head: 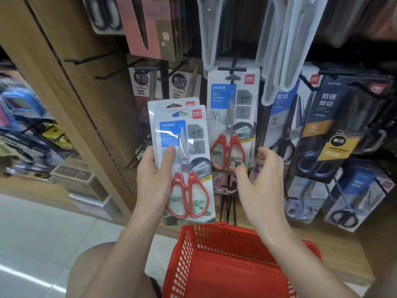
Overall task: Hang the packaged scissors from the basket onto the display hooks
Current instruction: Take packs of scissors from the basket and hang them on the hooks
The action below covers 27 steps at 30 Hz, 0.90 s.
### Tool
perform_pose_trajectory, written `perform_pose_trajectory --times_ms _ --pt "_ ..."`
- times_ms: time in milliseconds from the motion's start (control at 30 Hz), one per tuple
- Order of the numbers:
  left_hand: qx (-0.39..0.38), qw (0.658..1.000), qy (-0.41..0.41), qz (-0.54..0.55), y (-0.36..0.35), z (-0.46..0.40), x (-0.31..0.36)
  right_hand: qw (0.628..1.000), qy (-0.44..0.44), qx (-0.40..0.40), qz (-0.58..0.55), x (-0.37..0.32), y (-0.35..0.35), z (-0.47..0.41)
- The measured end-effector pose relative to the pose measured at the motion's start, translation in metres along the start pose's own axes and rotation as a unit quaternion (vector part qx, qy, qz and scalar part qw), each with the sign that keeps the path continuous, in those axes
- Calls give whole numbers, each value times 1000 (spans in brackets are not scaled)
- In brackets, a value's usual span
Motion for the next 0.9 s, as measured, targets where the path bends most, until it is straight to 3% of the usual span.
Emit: perform_pose_trajectory --times_ms 67,167,233,600,767,900 --pt "-11 1000 -4 3 -4 1 0 999 5 -8 -51 -5 1 7" --pt "-34 999 -2 22 -10 4 -1 973 -59 -149 -164 -15 -8 13" --pt "-45 998 1 39 -14 6 -2 961 -67 -204 -173 -17 -15 16" --pt "-44 997 17 58 -19 5 -5 943 -103 -205 -240 -2 -13 22" --pt "-37 998 11 39 -15 3 -7 913 -160 -196 -321 9 -8 29" --pt "-16 999 26 31 -11 0 -8 911 -135 -169 -351 18 2 32"
Point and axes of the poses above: each hand's wrist, its own z-axis away from the middle knuckle, its own y-axis out of the back of the hand, x = y × z, the point moved 2 cm from there along -z, towards the middle knuckle, and after that the axes turned 2 degrees about z, right-handed, at the moved point
